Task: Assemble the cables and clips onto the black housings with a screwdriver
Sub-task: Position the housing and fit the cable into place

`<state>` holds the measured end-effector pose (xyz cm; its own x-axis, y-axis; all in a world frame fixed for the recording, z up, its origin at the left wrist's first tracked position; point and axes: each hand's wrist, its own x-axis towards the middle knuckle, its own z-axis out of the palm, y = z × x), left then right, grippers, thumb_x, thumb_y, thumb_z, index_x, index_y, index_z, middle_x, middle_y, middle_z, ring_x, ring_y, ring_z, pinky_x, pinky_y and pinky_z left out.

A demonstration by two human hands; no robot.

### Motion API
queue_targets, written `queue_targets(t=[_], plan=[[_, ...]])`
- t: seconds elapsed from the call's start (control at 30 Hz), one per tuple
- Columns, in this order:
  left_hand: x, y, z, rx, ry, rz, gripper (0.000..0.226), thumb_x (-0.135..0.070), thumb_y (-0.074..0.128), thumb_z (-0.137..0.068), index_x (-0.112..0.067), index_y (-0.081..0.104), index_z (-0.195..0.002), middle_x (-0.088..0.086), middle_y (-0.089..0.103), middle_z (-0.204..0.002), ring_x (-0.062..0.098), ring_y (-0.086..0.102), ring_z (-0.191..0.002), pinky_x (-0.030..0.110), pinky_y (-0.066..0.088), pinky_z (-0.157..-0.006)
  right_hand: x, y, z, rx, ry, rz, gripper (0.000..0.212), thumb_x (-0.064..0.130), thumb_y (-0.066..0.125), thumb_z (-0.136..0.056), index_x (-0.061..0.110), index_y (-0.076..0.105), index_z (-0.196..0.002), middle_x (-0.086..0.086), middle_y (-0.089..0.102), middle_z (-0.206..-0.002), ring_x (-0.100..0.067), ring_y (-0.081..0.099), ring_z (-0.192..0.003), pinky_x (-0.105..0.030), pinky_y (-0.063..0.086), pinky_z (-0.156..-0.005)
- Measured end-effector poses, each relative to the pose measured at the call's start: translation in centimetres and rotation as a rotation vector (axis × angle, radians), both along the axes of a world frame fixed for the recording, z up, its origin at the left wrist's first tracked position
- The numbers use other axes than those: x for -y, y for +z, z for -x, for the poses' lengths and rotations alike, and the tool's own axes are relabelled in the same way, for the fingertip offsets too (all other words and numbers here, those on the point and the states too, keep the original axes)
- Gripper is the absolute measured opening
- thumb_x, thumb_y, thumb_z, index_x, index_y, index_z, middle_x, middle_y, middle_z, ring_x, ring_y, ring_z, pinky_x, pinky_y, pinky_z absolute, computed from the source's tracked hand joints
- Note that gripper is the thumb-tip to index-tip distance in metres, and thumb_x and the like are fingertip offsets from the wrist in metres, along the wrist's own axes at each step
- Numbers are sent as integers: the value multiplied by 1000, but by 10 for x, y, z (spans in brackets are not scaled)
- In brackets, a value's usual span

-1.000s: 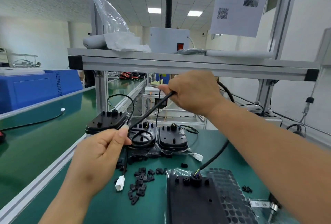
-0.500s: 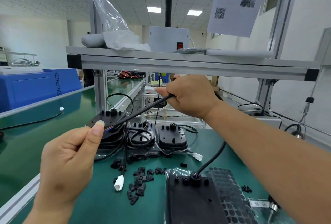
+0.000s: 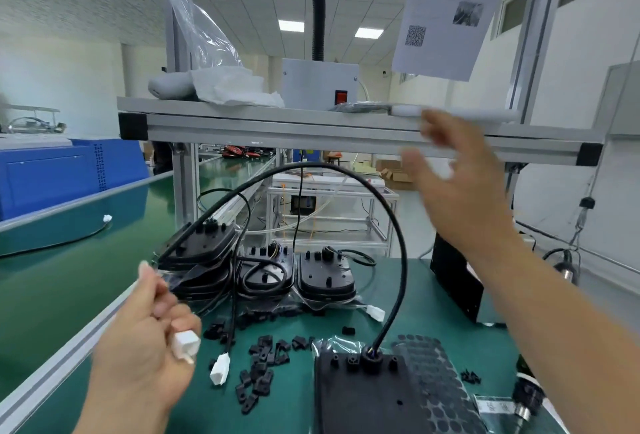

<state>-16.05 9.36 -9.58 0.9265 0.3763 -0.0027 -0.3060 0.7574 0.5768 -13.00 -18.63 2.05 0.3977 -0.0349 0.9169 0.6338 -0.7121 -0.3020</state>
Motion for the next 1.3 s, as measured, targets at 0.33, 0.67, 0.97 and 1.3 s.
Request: queue_targets(t=[0.33, 0.67, 0.97, 1.3], plan=[[107, -34, -5, -160, -337, -1065, 24, -18, 77, -78, -20, 73, -101, -14, 72, -78, -4, 62, -60, 8, 44, -54, 14, -140, 13, -980, 184, -222, 24, 24, 62, -92, 12, 64, -71, -2, 61, -61, -10, 48, -49, -22, 41, -51], [119, -40, -6, -82, -211, -1648, 15, -41, 79, -69, -48, 69, -78, -27, 55, -59, -22, 49, -59, -2, 35, -62, -1, -146, 14, -792, 114, 6, 37, 28, 61, -91, 14, 49, -59, -6, 55, -56, -11, 46, -54, -35, 47, -63], [103, -38, -11, -143, -328, -1589, 27, -45, 80, -69, -33, 73, -92, -21, 68, -81, -11, 57, -68, 6, 43, -63, -1, -146, 16, -714, 190, 36, 36, 25, 64, -90, 15, 47, -59, 4, 42, -54, -4, 34, -54, -29, 41, -62], [12, 22, -20, -372, 314, -2004, 60, -16, 44, -97, -30, 23, -151, 6, 52, -139, 27, 57, -106, 30, 43, -84, -10, -154, 17, -720, 393, 227, 13, 32, 58, -94, 26, 70, -96, 6, 58, -87, -6, 55, -87, -9, 36, -91]])
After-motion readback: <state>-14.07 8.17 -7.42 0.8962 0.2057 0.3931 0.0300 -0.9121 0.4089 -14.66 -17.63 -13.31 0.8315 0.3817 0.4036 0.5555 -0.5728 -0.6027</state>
